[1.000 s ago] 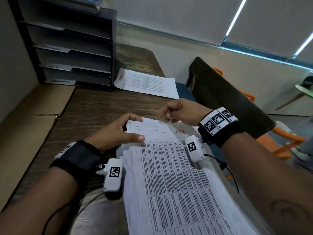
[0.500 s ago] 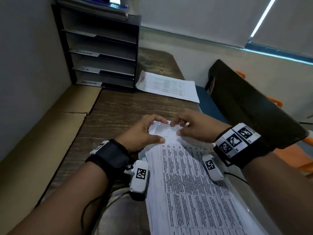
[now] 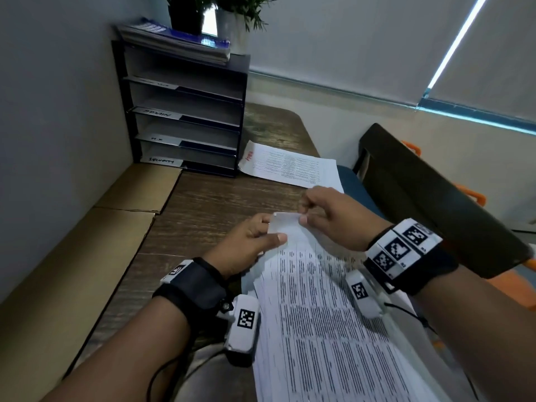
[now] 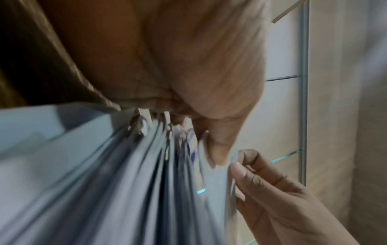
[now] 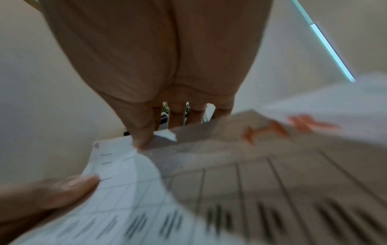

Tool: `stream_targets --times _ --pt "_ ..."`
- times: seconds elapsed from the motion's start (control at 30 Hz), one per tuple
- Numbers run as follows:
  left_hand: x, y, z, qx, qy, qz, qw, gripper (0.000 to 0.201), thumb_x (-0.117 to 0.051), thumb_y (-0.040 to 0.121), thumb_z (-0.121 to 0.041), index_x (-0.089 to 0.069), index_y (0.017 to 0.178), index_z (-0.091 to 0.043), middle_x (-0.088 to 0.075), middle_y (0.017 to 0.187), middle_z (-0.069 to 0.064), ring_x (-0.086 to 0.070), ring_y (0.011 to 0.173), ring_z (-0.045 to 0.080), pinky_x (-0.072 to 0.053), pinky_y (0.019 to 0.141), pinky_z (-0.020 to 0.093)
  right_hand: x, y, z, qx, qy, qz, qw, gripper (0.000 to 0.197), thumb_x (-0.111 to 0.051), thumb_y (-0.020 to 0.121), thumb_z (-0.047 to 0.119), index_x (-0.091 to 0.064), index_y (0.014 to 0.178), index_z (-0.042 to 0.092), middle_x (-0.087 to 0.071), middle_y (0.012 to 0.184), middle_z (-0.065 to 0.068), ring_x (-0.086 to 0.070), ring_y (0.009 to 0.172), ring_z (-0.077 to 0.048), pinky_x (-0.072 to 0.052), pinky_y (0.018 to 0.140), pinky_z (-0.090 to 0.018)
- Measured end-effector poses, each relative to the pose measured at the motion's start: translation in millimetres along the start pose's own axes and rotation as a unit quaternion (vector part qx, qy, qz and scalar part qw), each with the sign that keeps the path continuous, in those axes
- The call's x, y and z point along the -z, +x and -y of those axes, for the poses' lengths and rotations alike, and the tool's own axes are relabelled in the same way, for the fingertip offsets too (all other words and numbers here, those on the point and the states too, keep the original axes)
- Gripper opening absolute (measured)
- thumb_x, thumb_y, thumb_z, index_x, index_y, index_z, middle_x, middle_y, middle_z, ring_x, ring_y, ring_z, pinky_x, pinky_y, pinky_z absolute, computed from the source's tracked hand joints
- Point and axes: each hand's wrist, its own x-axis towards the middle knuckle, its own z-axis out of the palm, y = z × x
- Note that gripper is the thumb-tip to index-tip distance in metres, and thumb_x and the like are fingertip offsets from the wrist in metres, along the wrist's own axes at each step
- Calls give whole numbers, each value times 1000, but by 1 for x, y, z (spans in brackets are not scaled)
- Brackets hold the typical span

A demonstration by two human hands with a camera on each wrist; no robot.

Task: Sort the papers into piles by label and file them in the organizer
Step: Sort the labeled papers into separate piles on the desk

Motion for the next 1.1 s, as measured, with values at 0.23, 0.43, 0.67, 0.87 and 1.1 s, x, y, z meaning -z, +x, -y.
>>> stream_targets --times 0.23,0.43,0.67,0.87,1.1 --pt "18 10 0 -47 -19 -229 972 21 -58 101 -27 -73 97 -14 -75 102 16 -72 96 36 -57 85 50 18 1 -34 -149 -86 -56 983 85 -76 82 43 -30 150 21 -33 150 -7 -32 139 -26 -31 115 -47" --pt "30 22 3 -50 -172 -351 919 15 -50 105 -20 -63 104 -12 -73 99 8 -68 90 22 -56 84 38 35 -5 -71 -275 -28 86 957 66 -70 85 52 -49 136 14 -55 138 -10 -57 120 -24 -46 103 -40" --pt "31 21 -4 -35 -243 -340 908 17 -43 107 -13 -57 117 -13 -71 108 4 -68 99 20 -57 89 41 44 2 -103 -295 243 62 922 19 -66 90 2 -62 108 2 -67 114 -28 -67 100 -39 -49 89 -45" --pt "30 18 -5 -65 -201 -272 939 38 -55 100 -4 -52 134 -20 -71 119 7 -69 110 27 -57 93 43 83 53 -122 -217 -63 -140 964 26 -55 94 6 -64 119 10 -64 107 -9 -59 97 -24 -36 76 -23" --pt "26 19 -6 -45 -152 -231 960 55 -60 98 -11 -38 148 -22 -72 115 6 -71 103 23 -57 90 35 89 90 -152 -180 -124 -139 966 27 -50 94 2 -63 117 6 -66 108 -25 -62 98 -37 -39 79 -28"
